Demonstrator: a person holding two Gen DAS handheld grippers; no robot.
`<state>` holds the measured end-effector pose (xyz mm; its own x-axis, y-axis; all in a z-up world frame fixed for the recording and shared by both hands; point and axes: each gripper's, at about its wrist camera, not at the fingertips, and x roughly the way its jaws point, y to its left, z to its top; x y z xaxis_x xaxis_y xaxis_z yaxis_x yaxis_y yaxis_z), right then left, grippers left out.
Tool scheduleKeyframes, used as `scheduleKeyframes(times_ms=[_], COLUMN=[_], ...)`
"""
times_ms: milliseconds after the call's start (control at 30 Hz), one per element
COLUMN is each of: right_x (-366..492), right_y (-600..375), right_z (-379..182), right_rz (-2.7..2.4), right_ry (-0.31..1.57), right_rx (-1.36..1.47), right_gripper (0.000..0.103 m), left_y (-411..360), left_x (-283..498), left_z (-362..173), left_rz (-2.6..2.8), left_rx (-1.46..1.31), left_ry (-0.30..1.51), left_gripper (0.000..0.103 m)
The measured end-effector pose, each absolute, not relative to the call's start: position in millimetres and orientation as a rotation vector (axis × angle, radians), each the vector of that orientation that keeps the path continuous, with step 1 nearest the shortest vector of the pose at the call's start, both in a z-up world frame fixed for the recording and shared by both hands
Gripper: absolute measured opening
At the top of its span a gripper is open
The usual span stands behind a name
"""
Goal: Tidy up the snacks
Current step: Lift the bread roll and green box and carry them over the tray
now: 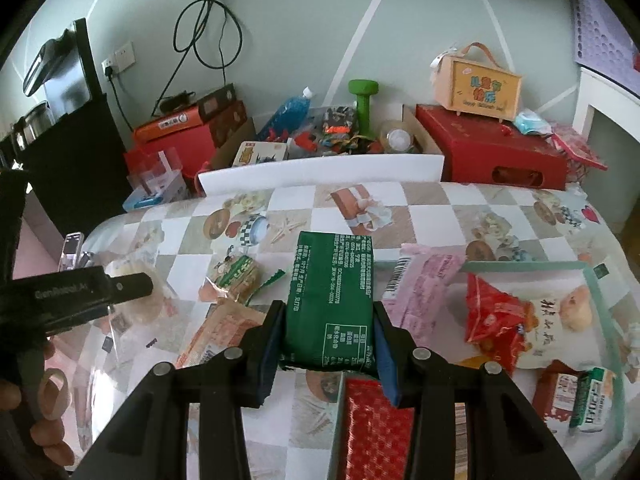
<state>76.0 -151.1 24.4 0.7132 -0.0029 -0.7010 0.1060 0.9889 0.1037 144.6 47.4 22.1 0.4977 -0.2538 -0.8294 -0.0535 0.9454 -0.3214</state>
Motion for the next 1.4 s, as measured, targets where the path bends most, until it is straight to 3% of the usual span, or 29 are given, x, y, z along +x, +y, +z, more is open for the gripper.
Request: scheduleKeyframes(times_ms=[533, 1400], right_x=[52, 3], right_y=[-206, -340], right_z=[40, 37], right_rz=[-0.174, -0.505], right_ry=[0.739, 0.708], right_rx=[0.217, 0.409], right_gripper=[0.044, 0.044], left_y=[8, -125], left_x=[129, 93], left_z=[50, 38], left_rz=[-0.237, -0.502], left_rx=[-0.27, -0.048], left_ry=[0.994, 1.041], left_gripper=[0.056, 0.056])
